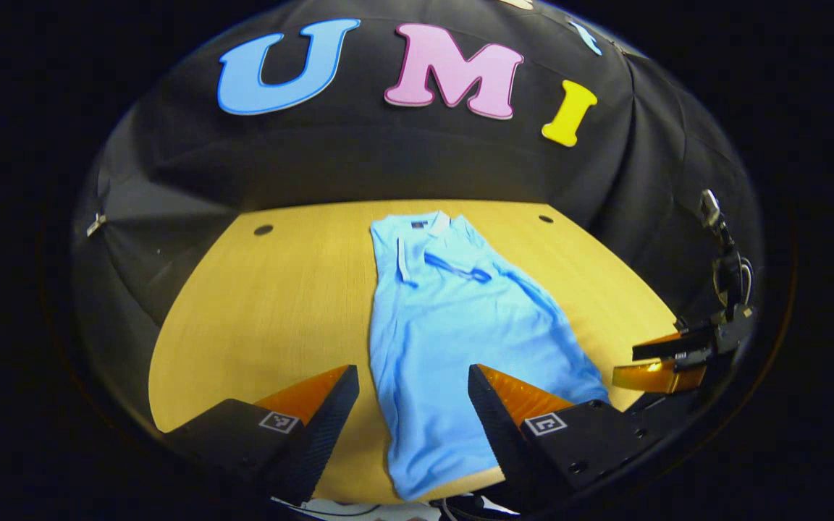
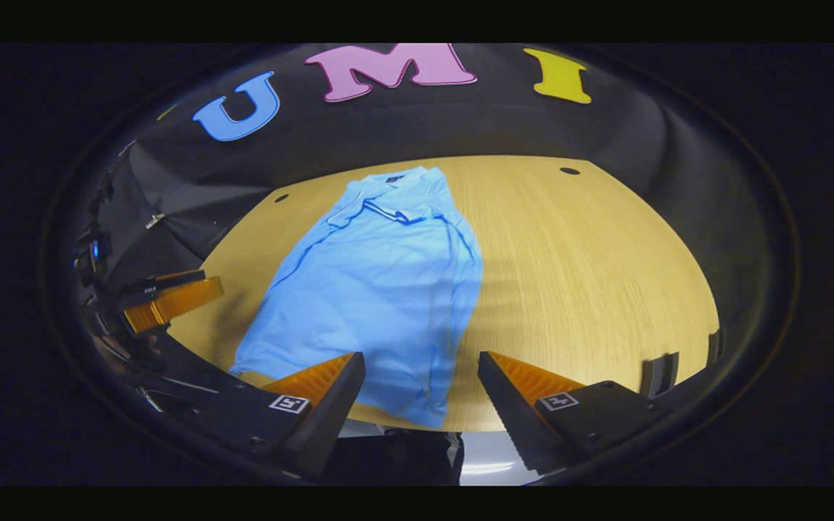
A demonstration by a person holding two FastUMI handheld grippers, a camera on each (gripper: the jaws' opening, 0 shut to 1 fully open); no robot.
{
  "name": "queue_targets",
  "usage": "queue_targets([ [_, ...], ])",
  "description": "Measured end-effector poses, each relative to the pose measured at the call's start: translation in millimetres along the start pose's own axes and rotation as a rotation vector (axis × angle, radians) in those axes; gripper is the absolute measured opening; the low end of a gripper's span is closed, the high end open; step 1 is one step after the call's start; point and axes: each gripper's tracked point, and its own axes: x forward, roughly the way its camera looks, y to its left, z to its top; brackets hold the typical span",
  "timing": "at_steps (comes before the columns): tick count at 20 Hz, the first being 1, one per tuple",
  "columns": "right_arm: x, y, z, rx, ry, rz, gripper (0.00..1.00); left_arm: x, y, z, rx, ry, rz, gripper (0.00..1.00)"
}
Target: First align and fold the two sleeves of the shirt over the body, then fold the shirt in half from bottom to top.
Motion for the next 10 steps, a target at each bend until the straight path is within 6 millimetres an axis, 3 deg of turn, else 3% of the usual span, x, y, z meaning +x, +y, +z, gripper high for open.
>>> queue_targets([
  [3,12.2,-0.7,-19.0,-0.031,0.041,-0.014,0.98,-0.1,-4.3,-35.8,-0.043,0.056,0.020,0.97],
  [10,32.5,2.6,-56.8,-0.081,0.111,-0.031,0.98,12.9,-5.8,-84.4,-0.043,0.145,0.061,0.97],
])
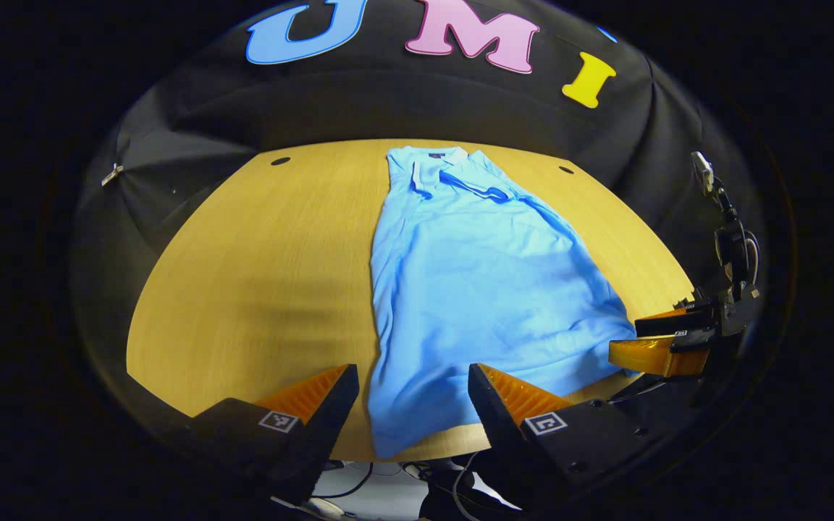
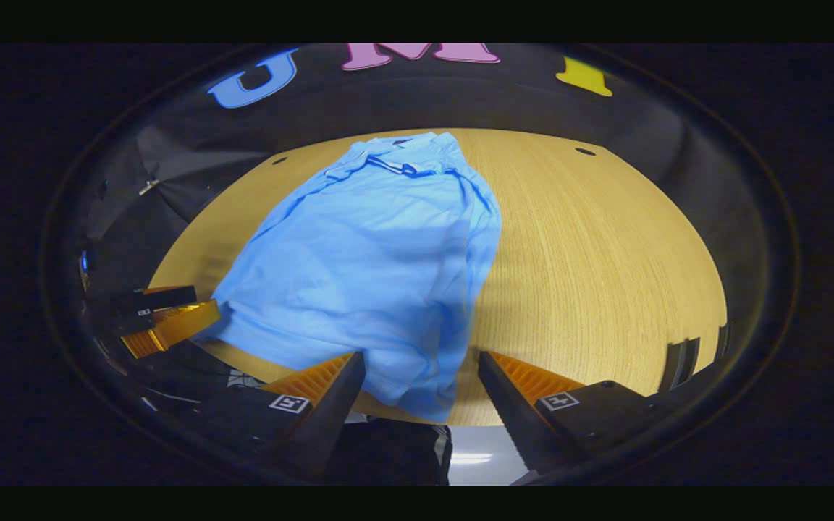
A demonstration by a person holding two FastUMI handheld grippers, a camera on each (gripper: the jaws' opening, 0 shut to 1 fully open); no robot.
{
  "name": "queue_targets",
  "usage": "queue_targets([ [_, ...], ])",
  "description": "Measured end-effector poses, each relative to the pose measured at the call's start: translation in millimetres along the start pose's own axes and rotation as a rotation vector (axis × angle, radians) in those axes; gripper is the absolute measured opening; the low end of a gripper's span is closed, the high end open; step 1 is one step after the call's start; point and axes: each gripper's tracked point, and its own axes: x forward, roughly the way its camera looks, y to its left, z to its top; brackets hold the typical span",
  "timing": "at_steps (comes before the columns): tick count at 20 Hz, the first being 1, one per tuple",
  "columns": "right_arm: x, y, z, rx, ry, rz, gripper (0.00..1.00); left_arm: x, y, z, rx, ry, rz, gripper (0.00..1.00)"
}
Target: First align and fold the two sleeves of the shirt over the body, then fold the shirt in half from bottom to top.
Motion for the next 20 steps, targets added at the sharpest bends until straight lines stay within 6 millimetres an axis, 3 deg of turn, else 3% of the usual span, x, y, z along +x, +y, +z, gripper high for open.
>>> queue_targets([
  [4,2.2,-0.6,-0.8,-0.049,-0.010,-0.018,0.97,15.1,9.9,-24.5,0.039,0.071,0.078,0.97],
  [8,7.1,2.2,-4.9,-0.121,0.005,-0.032,0.96,16.7,2.1,-20.5,0.008,0.045,0.071,0.91],
  [10,7.1,-4.1,-3.4,-0.094,0.015,-0.046,0.78,20.2,-1.4,-20.3,0.015,0.050,0.066,0.84],
  [11,7.9,-7.2,0.9,-0.081,0.015,-0.050,0.79,20.2,-4.9,-19.2,0.027,0.045,0.060,0.80],
  [12,9.4,-10.1,0.0,-0.069,0.030,-0.051,0.57,21.3,-9.9,-18.9,0.038,0.050,0.046,0.75],
  [13,9.1,-11.7,2.4,-0.064,0.031,-0.047,0.43,21.2,-13.0,-16.6,0.041,0.048,0.039,0.66],
  [14,10.0,-12.0,2.8,-0.060,0.043,-0.032,0.40,23.7,-18.0,-16.5,0.031,0.048,0.032,0.47],
  [15,10.4,-10.8,6.4,-0.048,0.042,-0.022,0.29,24.5,-20.0,-16.1,0.018,0.054,0.037,0.34],
  [16,12.6,-10.9,6.3,-0.037,0.051,-0.012,0.18,24.7,-21.5,-14.5,0.010,0.060,0.043,0.15],
  [17,12.3,-9.3,8.2,-0.038,0.060,0.003,0.07,23.2,-23.2,-14.5,0.007,0.069,0.044,0.13],
  [20,14.4,-5.7,9.2,-0.079,0.079,0.040,0.03,23.1,-26.5,-12.3,0.008,0.103,0.010,0.07],
])
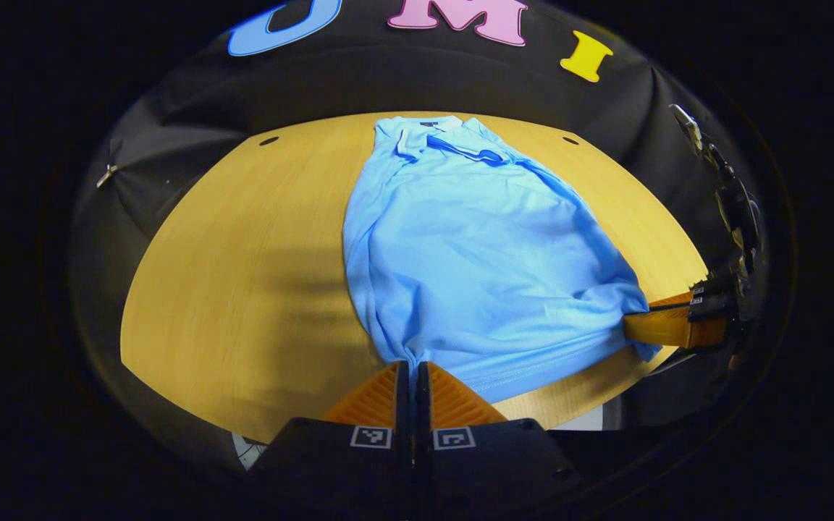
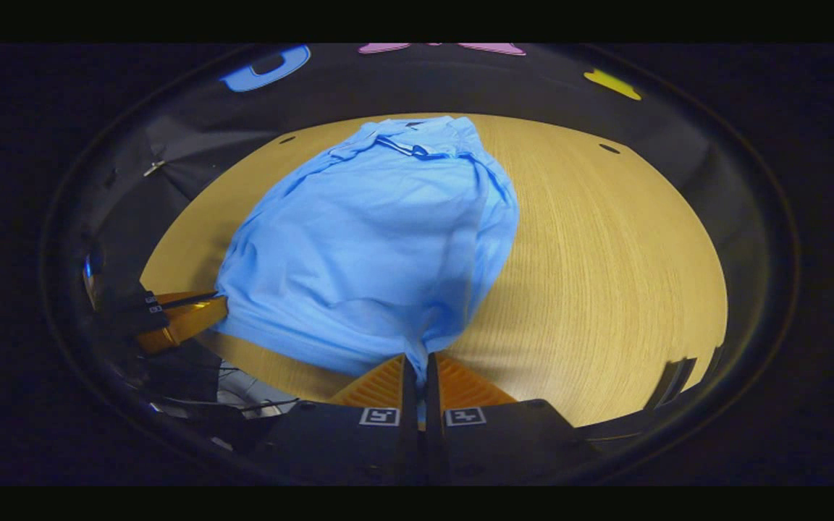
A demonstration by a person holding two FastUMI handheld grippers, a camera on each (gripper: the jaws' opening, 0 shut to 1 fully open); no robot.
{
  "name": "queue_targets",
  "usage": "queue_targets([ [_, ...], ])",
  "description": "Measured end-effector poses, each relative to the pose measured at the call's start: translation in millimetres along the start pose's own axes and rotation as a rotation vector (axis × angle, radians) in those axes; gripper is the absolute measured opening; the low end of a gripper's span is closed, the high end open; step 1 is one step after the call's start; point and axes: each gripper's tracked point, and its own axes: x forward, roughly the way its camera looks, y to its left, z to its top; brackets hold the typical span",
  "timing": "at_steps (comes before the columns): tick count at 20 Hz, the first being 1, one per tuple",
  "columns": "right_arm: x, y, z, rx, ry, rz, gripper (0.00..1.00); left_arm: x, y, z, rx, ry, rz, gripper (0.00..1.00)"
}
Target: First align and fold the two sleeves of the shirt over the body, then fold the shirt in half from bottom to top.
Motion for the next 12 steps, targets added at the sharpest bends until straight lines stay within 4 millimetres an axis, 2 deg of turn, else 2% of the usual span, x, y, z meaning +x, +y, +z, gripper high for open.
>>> queue_targets([
  [1,0.5,-0.1,-0.4,-0.005,0.011,0.005,0.02,-0.7,0.6,0.0,-0.002,0.011,-0.014,0.07],
  [2,-0.2,-0.1,0.2,0.000,0.017,0.010,0.08,-1.7,1.5,0.2,-0.011,0.029,-0.022,0.06],
  [3,-2.4,0.7,5.0,0.010,0.013,0.017,0.08,-3.8,4.2,0.8,-0.024,0.044,-0.016,0.06],
  [4,-5.5,0.8,11.7,0.019,0.004,0.021,0.02,-6.8,5.3,6.0,-0.044,0.040,-0.017,0.06],
  [5,-10.1,0.0,20.0,0.030,-0.008,0.023,0.08,-11.2,3.6,12.1,-0.060,0.033,-0.024,0.06],
  [6,-13.6,-0.7,32.2,0.041,-0.027,0.026,0.08,-15.0,0.9,19.3,-0.065,0.026,-0.033,0.06],
  [7,-18.9,-1.5,44.0,0.049,-0.047,0.029,0.02,-18.4,-0.3,26.1,-0.058,0.020,-0.037,0.06],
  [8,-23.3,-2.1,58.1,0.053,-0.063,0.034,0.08,-23.4,-0.5,36.9,-0.044,0.007,-0.042,0.06],
  [11,-33.4,-6.1,98.3,0.058,-0.111,0.045,0.08,-41.1,2.1,81.9,0.012,-0.059,-0.048,0.07],
  [12,-36.2,-7.5,114.1,0.063,-0.130,0.049,0.02,-45.9,3.9,101.7,0.022,-0.085,-0.048,0.06],
])
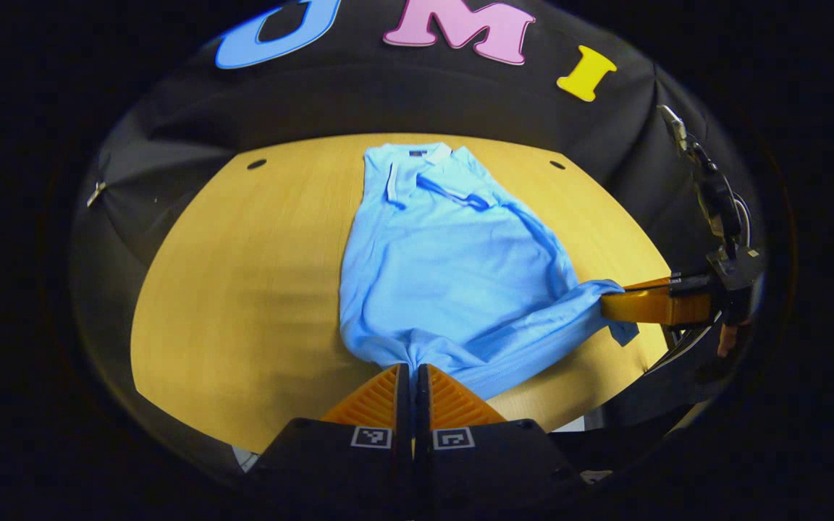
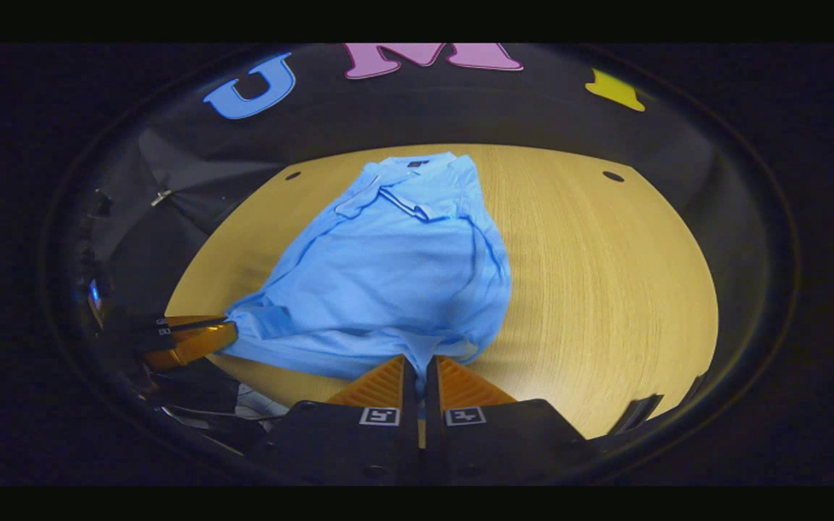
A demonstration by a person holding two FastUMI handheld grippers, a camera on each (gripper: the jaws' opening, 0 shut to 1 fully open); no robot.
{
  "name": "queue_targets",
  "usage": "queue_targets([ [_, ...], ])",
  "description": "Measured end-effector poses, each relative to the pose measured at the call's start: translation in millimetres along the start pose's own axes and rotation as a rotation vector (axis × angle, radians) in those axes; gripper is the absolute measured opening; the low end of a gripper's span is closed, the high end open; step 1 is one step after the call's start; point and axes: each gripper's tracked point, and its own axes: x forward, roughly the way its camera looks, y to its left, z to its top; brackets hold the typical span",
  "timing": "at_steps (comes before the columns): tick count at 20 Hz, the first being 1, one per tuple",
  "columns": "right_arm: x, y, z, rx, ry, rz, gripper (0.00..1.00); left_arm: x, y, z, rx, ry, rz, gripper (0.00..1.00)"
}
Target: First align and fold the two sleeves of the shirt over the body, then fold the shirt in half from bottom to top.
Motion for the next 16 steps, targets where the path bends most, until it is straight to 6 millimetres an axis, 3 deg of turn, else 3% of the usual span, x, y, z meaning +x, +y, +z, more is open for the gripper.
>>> queue_targets([
  [1,-0.7,-0.1,15.5,0.005,-0.018,0.004,0.08,-4.0,0.9,20.6,0.002,-0.031,-0.007,0.06],
  [5,1.1,-2.4,82.3,0.007,-0.091,0.020,0.02,-9.0,9.4,102.3,0.002,-0.132,-0.025,0.06],
  [6,1.2,-1.0,99.0,0.010,-0.107,0.030,0.14,-8.5,9.9,118.9,0.007,-0.151,-0.029,0.06],
  [10,7.7,-3.8,178.5,-0.031,-0.197,0.039,0.08,-2.8,19.2,185.7,0.051,-0.211,-0.035,0.06],
  [11,11.4,-5.4,196.8,-0.038,-0.215,0.040,0.02,1.8,22.7,204.5,0.062,-0.225,-0.031,0.07],
  [12,16.1,-7.2,216.7,-0.043,-0.231,0.042,0.08,5.1,28.6,219.0,0.076,-0.228,-0.018,0.06],
  [16,37.3,-14.9,297.0,-0.043,-0.319,0.031,0.08,35.3,48.2,287.2,0.127,-0.270,0.001,0.06],
])
